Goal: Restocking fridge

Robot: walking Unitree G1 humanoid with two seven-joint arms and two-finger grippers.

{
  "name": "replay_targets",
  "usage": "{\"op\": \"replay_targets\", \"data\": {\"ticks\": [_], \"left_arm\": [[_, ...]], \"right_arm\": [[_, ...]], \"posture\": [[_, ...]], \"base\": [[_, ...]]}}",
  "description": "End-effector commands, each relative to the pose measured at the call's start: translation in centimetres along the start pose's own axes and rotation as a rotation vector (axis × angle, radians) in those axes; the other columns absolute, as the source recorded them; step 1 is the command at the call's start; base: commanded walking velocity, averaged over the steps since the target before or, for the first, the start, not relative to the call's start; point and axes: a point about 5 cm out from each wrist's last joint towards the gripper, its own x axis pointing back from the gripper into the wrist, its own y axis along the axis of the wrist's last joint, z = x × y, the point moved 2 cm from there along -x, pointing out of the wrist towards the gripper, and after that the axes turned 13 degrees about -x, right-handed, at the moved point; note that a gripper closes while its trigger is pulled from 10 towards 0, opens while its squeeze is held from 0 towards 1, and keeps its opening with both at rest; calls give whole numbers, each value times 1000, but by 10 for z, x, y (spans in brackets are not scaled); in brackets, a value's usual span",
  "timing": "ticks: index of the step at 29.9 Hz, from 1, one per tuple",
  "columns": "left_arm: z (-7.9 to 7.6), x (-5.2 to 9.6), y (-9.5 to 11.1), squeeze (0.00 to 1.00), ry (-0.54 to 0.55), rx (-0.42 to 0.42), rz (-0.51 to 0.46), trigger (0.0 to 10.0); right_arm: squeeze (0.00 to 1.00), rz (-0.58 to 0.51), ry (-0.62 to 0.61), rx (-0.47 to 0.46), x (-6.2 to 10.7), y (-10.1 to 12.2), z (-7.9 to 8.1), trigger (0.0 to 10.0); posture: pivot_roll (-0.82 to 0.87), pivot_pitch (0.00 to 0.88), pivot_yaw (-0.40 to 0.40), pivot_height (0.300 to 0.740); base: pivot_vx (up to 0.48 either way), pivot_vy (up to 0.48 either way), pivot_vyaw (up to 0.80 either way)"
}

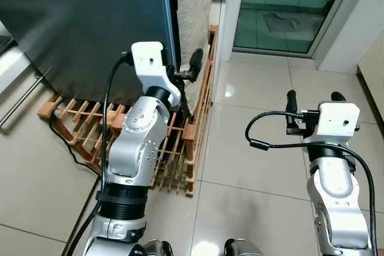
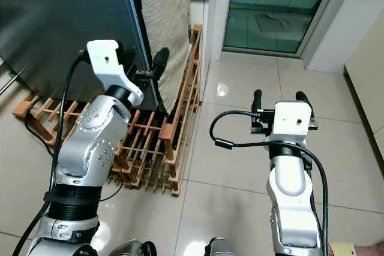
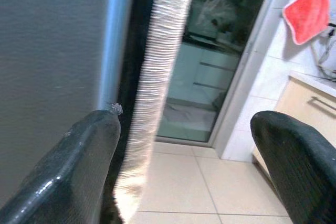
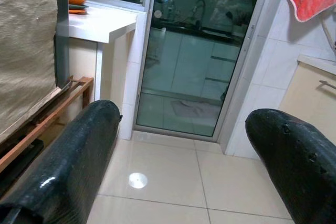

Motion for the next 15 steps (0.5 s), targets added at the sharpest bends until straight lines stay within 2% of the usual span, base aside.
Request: {"op": "replay_targets", "data": {"ticks": [1, 5, 8, 15], "left_arm": [[-6, -3, 5, 0, -28, -3, -12, 10000], [-9, -9, 1, 0, -45, -26, 7, 10000], [-4, -21, -7, 0, 11, -29, 37, 10000], [0, -29, -7, 0, 45, -43, 38, 10000]], "right_arm": [[192, -3, -2, 5, -1, -1, -1, 10000], [188, -3, -9, 3, -1, -2, -1, 10000], [188, -2, -14, 3, -2, -3, -2, 10000], [188, -4, -19, 5, 0, -4, -3, 10000]], "posture": [[-185, 58, 52, 732], [-184, 55, 59, 732], [-187, 54, 65, 732], [-198, 59, 72, 732]], "base": [[0, 0, 0], [0, 0, 0], [0, 0, 0], [0, 0, 0]]}}
